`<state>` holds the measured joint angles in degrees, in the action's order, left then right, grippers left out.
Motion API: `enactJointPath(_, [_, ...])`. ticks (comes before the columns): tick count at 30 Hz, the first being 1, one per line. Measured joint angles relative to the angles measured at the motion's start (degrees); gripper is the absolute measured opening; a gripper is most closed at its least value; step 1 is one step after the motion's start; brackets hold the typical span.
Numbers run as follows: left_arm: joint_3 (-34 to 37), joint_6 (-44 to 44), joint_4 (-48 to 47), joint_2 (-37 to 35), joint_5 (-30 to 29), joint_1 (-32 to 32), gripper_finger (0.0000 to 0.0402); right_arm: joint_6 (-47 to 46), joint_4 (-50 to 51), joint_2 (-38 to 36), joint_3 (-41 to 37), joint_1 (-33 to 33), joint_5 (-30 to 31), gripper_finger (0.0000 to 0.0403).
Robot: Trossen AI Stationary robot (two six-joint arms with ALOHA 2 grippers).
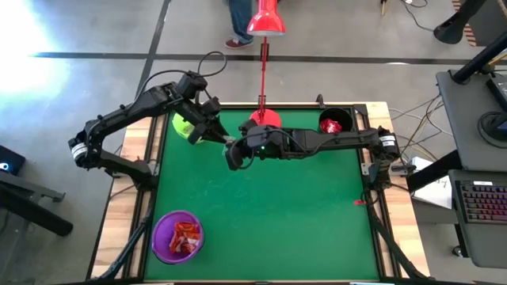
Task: Sort candy
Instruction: Put the transparent candy into the green bucket
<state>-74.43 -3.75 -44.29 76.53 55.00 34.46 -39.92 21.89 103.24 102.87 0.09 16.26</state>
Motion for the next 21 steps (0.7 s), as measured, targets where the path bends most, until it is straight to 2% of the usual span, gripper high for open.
enactJointPath(12, [0.0,0.0,2.1,0.0,0.0,-0.3,0.01,0.0,-1.3,0.0,0.0,-0.6,-0.3,0.0012])
enactJointPath(21, [0.0,-1.0,2.3,0.0,0.0,-0.2,0.0048,0.0,-1.4,0.0,0.0,-0.9,-1.6,0.0012])
